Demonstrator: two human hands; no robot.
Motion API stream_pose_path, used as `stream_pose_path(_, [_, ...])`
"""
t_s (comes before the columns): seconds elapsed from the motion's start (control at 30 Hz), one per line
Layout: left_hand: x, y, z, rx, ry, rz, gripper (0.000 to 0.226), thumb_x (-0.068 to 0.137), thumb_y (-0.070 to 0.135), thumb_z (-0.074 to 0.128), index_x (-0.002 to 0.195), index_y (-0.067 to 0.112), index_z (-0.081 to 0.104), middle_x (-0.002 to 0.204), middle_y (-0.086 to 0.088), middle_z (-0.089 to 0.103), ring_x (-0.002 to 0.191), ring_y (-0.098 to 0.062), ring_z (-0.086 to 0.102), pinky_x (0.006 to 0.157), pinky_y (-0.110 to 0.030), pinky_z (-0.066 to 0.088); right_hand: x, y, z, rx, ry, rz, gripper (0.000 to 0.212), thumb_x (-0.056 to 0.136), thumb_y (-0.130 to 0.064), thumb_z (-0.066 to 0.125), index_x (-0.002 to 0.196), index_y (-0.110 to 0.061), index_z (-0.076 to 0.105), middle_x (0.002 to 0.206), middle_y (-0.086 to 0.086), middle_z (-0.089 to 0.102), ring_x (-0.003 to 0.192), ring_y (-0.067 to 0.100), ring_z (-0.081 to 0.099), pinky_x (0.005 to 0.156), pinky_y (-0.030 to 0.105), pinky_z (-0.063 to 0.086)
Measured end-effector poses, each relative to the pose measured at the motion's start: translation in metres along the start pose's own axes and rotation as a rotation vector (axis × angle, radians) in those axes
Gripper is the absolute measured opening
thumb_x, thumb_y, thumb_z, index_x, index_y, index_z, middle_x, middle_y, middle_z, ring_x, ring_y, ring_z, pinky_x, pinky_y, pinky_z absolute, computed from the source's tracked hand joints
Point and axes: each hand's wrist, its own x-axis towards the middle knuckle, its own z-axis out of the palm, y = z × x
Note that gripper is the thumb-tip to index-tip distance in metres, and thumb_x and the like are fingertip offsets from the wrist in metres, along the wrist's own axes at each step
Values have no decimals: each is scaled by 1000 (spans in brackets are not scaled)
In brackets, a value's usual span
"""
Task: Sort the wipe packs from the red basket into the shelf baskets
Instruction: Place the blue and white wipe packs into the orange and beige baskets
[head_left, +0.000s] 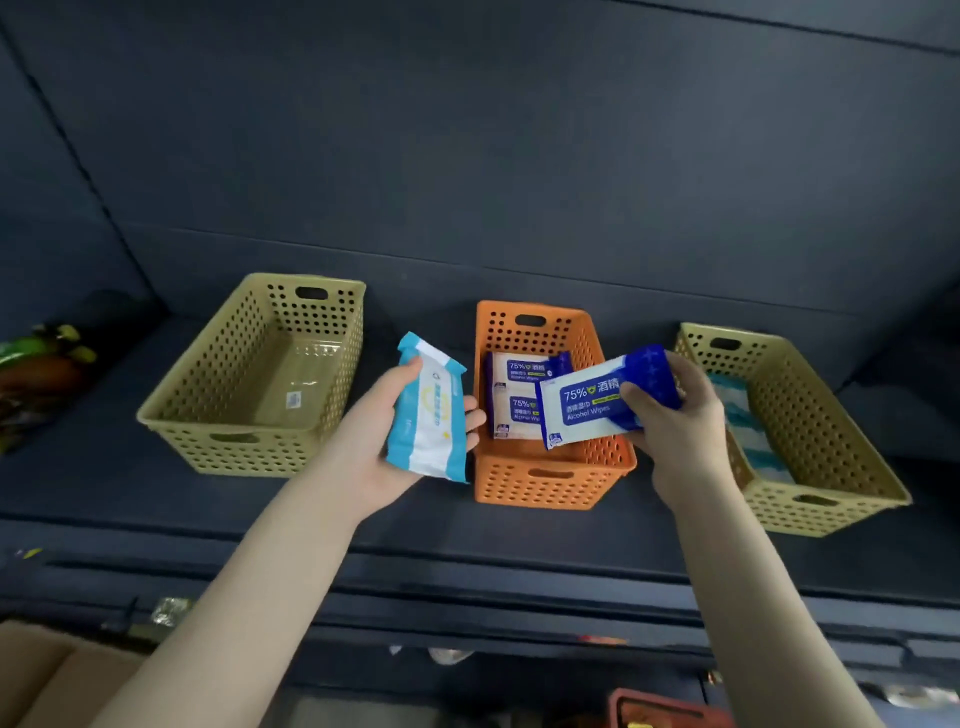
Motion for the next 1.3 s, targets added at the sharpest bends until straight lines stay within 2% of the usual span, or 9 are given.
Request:
stream_pose_path(0.17, [47,13,4,91,62,48,45,97,42,47,133,15,53,122,-16,66,111,-34,65,99,-49,46,63,34,29,-61,-78,31,34,88,-5,66,119,-14,55,103,4,67,94,21,69,74,40,59])
stream_pose_path(0.33, [80,24,7,122,197,89,40,95,40,53,128,18,57,119,-14,68,108,-32,66,98,-49,49,119,55,74,-164,-46,128,26,88,-13,67,111,-18,54,100,4,68,86,20,69,75,44,60])
stream_pose_path(0.5, [101,34,10,154,257,92,29,95,39,54,114,20,64,99,-6,76,88,-23,73,71,-38,56,147,79,109,-399,-82,195,43,90,-13,63,127,-23,45,101,5,67,82,21,67,72,41,60])
stream_pose_path(0.7, [121,47,5,194,287,53,31,94,41,56,115,20,65,102,-7,75,94,-25,71,75,-40,56,148,93,114,-577,-96,59,62,94,-7,56,144,-31,30,118,7,58,86,18,62,63,31,56])
stream_pose_path(0.83, [130,47,5,218,276,23,27,95,39,55,109,20,66,98,-7,75,94,-26,71,76,-41,55,145,94,112,-917,-138,-130,43,94,-13,59,134,-24,49,145,7,35,114,24,56,85,37,57])
stream_pose_path(0.93, [133,49,3,230,253,11,26,94,40,55,106,20,67,96,-6,76,93,-26,71,77,-41,55,144,100,106,-1197,-220,-295,33,92,-19,63,125,-21,60,149,3,32,138,28,33,106,42,41])
stream_pose_path(1.03, [134,52,2,257,236,-19,32,93,43,56,113,20,66,104,-8,74,98,-27,70,80,-42,56,146,104,103,-1171,-351,-198,36,93,-23,61,129,-22,59,142,-1,46,128,20,46,106,33,39])
stream_pose_path(1.2, [133,60,1,333,227,-45,33,93,49,54,110,23,66,102,-6,74,95,-26,70,78,-42,56,148,99,107,-1147,-340,-168,41,92,-23,63,132,-23,57,139,-2,53,123,17,53,104,31,41])
stream_pose_path(1.3, [133,68,2,428,232,-22,35,93,55,48,104,26,65,102,-3,72,94,-23,69,79,-40,56,144,82,102,-1030,-349,-146,37,93,-29,61,130,-23,57,128,-2,61,109,15,62,86,26,51])
